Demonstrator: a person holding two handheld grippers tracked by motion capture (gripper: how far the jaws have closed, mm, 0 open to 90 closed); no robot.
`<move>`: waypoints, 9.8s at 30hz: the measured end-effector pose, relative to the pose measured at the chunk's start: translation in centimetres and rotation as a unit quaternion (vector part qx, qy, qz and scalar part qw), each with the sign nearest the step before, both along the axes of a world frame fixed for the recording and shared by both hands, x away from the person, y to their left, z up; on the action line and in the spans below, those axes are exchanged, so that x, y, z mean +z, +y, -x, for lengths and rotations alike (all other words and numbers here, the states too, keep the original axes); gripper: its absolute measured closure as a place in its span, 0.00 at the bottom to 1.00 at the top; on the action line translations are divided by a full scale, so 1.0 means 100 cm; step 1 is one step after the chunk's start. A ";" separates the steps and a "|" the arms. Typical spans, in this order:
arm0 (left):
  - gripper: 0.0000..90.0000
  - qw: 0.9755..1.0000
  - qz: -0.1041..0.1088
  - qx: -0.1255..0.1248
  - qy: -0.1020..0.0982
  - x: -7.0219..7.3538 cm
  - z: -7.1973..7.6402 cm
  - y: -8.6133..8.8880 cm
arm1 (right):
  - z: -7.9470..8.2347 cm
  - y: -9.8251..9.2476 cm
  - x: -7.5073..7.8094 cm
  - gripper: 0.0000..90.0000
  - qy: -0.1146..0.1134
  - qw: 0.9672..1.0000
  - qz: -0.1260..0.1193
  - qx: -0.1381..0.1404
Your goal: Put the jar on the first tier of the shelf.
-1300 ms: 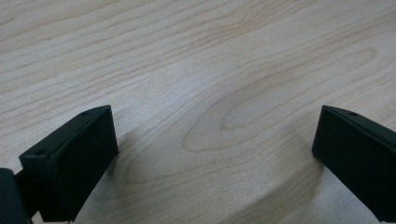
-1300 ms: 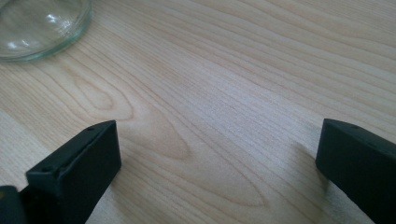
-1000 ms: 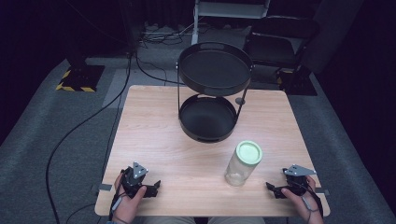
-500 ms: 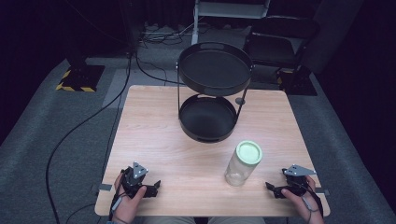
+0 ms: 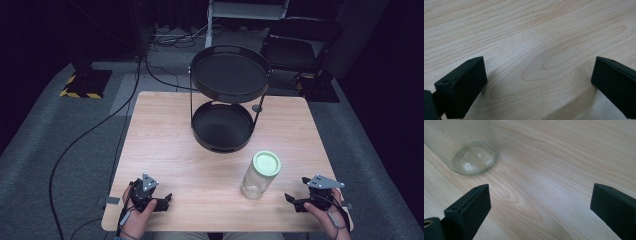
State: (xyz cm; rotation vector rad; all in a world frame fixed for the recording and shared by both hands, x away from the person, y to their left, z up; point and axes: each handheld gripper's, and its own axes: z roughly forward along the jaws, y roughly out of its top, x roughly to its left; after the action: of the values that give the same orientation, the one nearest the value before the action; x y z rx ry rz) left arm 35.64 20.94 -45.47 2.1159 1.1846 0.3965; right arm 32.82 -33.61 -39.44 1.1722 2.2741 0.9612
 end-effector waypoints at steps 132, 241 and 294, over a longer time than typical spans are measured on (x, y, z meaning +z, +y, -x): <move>0.00 1.000 0.000 0.000 0.000 0.000 0.000 0.000 | -0.026 0.104 0.005 0.13 -0.099 0.982 -0.109 0.118; 0.00 1.000 0.000 -0.001 -0.001 0.000 0.000 0.000 | -0.245 0.198 0.045 0.13 -0.119 0.986 -0.070 0.096; 0.00 1.000 0.001 0.000 0.000 0.000 0.000 0.000 | -0.270 0.198 0.005 0.09 -0.078 0.992 -0.073 0.072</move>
State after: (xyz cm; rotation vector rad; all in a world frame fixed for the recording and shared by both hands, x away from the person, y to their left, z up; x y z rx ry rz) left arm 35.64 20.91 -45.49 2.1146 1.1839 0.3965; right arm 59.82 -13.83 -38.92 0.9615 2.2188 1.2478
